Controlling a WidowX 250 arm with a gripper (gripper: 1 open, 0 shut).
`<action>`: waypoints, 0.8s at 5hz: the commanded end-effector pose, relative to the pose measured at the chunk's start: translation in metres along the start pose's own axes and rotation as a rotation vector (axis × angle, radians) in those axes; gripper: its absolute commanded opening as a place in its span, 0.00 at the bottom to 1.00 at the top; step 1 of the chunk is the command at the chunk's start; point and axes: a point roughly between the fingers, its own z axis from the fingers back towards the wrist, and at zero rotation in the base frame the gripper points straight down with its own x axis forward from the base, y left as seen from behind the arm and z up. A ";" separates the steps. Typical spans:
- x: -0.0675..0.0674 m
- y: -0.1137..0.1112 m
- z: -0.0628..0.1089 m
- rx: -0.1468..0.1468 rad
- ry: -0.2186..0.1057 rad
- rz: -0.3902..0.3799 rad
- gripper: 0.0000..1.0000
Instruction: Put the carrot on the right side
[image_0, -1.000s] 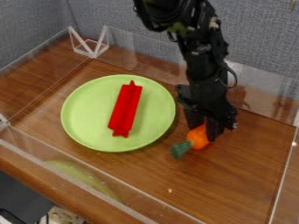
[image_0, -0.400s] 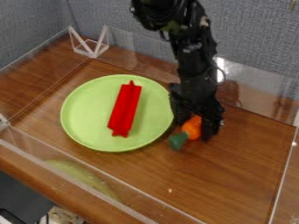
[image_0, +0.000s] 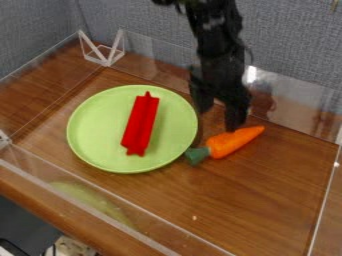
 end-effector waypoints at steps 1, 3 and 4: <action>0.010 -0.012 0.042 0.027 -0.124 0.024 1.00; 0.001 -0.024 0.070 0.003 -0.195 0.048 1.00; -0.002 -0.024 0.065 -0.008 -0.205 0.049 1.00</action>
